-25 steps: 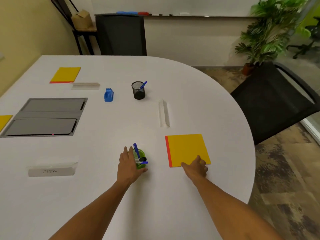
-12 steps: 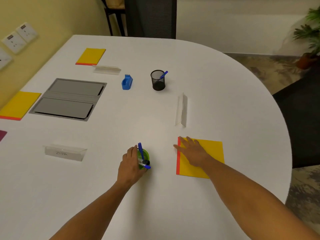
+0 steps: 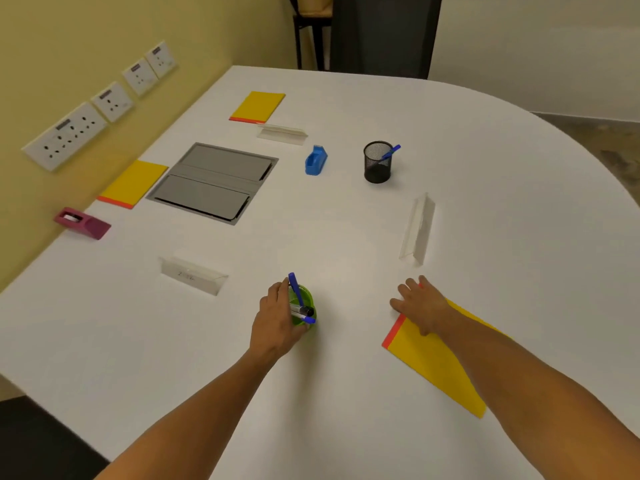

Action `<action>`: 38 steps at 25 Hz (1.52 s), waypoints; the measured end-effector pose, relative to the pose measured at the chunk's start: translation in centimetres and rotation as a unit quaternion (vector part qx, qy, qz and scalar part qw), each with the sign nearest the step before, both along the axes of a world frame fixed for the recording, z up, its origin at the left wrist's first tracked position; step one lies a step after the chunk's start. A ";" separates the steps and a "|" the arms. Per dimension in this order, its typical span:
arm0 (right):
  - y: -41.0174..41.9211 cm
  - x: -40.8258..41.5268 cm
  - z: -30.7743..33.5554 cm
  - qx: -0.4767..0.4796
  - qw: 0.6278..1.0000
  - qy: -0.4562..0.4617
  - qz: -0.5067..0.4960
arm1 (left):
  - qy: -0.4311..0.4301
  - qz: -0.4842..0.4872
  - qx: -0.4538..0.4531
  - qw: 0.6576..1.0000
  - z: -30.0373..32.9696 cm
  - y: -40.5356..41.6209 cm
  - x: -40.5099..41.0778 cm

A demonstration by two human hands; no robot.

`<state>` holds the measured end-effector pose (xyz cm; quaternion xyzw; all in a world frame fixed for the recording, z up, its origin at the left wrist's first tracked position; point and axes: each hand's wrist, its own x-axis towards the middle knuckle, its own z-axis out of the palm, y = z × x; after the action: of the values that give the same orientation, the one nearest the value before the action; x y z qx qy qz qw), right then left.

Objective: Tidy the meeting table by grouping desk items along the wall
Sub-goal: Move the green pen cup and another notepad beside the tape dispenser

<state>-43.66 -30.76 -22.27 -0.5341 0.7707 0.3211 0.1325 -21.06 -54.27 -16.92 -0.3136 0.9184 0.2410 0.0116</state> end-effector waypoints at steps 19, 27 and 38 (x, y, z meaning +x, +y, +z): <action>-5.6 1.6 8.9 -0.010 0.994 -0.104 -0.020 | 0.048 0.105 0.025 0.993 2.4 -8.1 6.4; -12.5 2.2 14.9 -0.215 0.907 -0.273 -0.237 | 0.062 0.160 -0.050 0.984 3.9 -16.0 9.4; -28.2 10.4 13.7 -0.528 0.380 -0.532 -0.543 | 0.067 0.210 -0.053 0.974 4.4 -32.6 14.6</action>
<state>-33.25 -58.93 -8.58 -0.0253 0.6816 -0.6406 0.3528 -6.46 -86.90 -12.54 -0.4826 0.8424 0.2094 -0.1169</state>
